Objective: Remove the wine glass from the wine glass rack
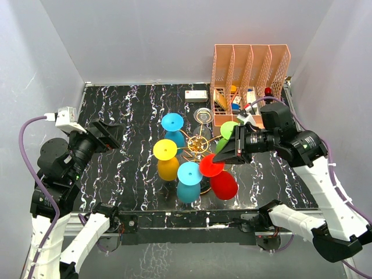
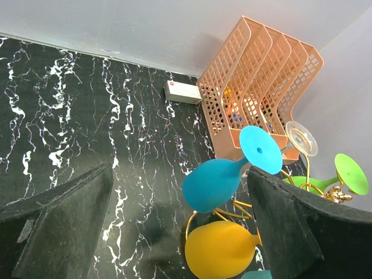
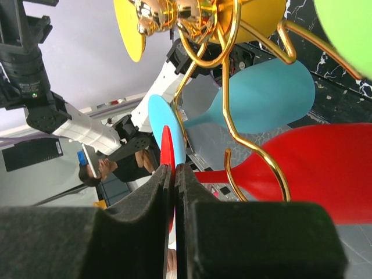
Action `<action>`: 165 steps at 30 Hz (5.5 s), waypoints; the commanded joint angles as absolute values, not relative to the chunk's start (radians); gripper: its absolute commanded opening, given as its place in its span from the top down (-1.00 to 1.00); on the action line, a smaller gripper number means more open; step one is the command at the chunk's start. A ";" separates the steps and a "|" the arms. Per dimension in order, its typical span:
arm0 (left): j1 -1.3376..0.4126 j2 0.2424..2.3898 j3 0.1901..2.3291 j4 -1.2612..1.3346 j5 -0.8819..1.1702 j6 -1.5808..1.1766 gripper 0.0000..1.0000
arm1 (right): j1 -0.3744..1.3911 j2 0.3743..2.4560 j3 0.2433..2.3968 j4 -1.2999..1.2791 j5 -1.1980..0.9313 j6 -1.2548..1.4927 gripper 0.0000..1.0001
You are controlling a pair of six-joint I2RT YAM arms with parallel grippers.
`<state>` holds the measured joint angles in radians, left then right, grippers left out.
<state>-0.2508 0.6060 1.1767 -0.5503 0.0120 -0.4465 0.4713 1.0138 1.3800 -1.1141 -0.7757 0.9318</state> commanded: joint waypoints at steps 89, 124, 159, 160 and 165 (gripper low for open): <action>-0.248 0.993 0.887 1.532 0.819 -1.937 0.83 | 0.583 1.230 1.082 1.155 -0.506 1.917 0.79; -0.248 0.845 1.478 -0.955 -0.110 -0.614 1.00 | 0.584 0.641 1.229 -0.514 0.600 0.688 -0.96; 0.051 1.721 1.719 -1.017 -0.055 -0.252 0.99 | 0.583 0.464 1.202 -0.685 0.422 0.347 -0.97; 0.058 1.731 1.728 -1.010 -0.055 -0.251 0.99 | 0.584 0.462 1.212 -0.689 0.416 0.347 -0.97; 0.089 1.822 1.781 -1.006 -0.041 -0.244 1.00 | 0.583 0.485 1.272 -0.768 0.382 0.356 -0.97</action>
<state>0.0666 1.7863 1.7149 -0.9955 -0.0662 -0.2619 0.5846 0.4431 1.2350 -0.7650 0.4393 0.3855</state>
